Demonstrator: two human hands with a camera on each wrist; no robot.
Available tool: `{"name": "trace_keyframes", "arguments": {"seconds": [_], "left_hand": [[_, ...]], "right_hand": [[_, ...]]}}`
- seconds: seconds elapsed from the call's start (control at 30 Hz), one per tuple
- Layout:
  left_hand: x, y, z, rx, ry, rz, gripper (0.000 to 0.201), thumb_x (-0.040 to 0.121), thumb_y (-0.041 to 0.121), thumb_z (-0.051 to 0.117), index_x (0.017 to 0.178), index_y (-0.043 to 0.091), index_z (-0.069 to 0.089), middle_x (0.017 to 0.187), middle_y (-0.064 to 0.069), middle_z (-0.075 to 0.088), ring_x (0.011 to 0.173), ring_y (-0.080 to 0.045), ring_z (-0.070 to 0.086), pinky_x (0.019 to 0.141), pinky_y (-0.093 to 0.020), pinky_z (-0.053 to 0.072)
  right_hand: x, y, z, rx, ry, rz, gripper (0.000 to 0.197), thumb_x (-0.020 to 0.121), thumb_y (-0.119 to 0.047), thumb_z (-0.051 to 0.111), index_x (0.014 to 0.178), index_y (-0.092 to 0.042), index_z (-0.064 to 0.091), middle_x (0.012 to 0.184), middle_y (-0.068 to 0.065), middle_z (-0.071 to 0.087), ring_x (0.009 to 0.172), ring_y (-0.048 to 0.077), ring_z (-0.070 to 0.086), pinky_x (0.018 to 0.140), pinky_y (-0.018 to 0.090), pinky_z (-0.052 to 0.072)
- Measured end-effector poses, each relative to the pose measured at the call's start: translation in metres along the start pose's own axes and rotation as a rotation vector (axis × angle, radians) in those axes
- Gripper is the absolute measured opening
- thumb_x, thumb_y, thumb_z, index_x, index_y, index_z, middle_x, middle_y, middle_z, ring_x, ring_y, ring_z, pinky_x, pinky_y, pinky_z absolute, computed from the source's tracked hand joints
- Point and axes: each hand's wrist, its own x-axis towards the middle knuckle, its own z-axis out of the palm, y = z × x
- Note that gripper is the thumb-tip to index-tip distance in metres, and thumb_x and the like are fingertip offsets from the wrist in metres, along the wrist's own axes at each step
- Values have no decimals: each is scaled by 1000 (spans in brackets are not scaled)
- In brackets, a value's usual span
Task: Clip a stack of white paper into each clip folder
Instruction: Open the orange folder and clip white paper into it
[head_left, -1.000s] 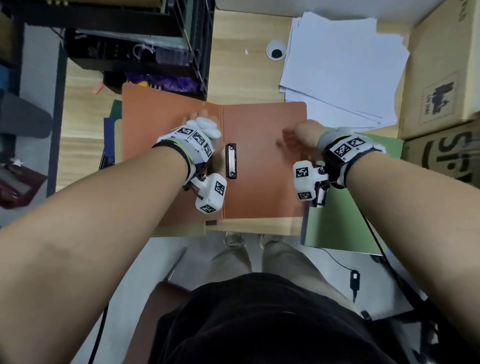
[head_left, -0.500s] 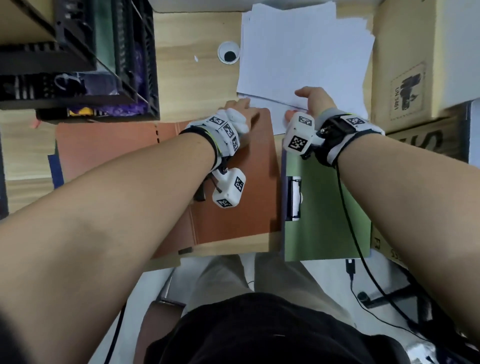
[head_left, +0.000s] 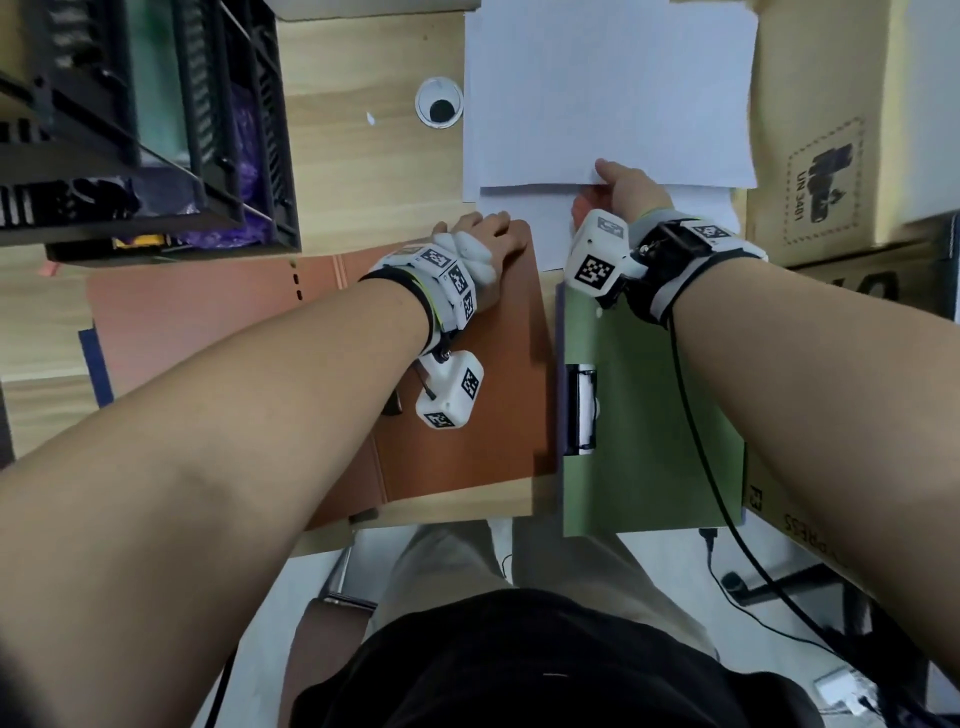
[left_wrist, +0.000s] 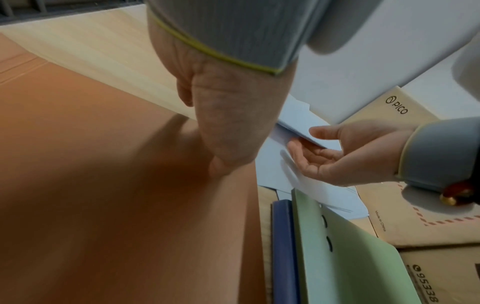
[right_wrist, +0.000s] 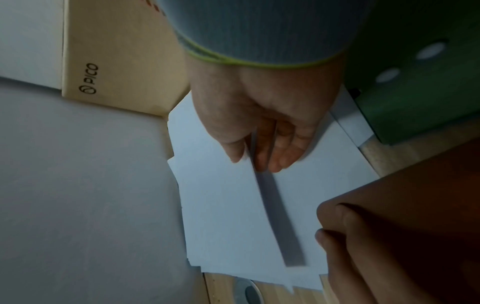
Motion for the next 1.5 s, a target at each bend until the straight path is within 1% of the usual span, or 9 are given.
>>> {"name": "trace_keyframes", "arguments": {"seconds": [0.13,0.3,0.43,0.67,0.83,0.93,1.13,1.33,1.5], "left_hand": [[0,-5,0,-12,-5,42,72,75,14,55,142,29,35,147,0,33,133,-29,35,100,-46,38],[-9,-9,-9,-231,125,-60,41,88,13,56,128,22,60,133,-7,51,118,-30,53,91,-30,43],[-27,-23,-26,-362,180,-228,24,90,9,54,106,11,71,117,-9,66,103,-29,63,76,-27,42],[-49,-67,-32,-648,395,-489,35,85,19,58,119,12,54,119,-9,58,97,-27,58,75,-31,43],[-73,-82,-27,-760,484,-383,80,79,45,73,143,13,35,141,-7,44,116,-23,53,97,-35,42],[-89,-89,-25,-876,463,-294,97,76,38,81,151,16,23,147,-5,41,129,-21,45,107,-38,39],[-117,-91,-16,-1017,511,-256,49,79,17,79,125,10,63,119,0,68,106,-18,65,95,-31,51],[-139,-94,-2,-1077,606,-346,48,88,21,72,129,1,58,126,-10,63,119,-23,59,92,-21,43],[-159,-94,3,-1048,614,-309,45,83,26,75,120,3,62,111,-13,68,105,-27,64,88,-30,50]], "right_hand": [[0,2,2,-13,-83,-99,19,103,-17,47,85,-14,48,87,3,60,71,14,64,65,21,56],[-3,3,-1,-96,11,-180,11,96,-1,48,86,-6,48,90,22,65,60,27,70,41,23,45],[-28,14,-4,-145,42,-339,22,92,-3,53,78,-14,41,84,14,62,60,20,72,60,29,56],[-59,26,-20,-276,0,-498,13,87,-2,55,80,-11,57,82,13,57,57,20,62,61,27,57],[-69,36,-36,-536,-29,-630,8,77,-17,57,79,-10,55,65,8,40,63,21,47,64,48,57],[-84,42,-41,-627,-116,-733,8,88,-13,54,84,-17,60,58,-6,33,56,14,35,63,32,42],[-111,52,-32,-682,-217,-854,27,89,-16,56,74,-36,65,59,-13,39,66,16,40,75,53,52],[-147,54,-14,-581,-360,-897,19,93,0,58,84,-17,62,57,-25,59,58,-9,51,66,14,44],[-154,63,-9,-633,-358,-882,23,81,-6,73,101,-18,69,97,1,73,84,7,66,84,28,54]]}}
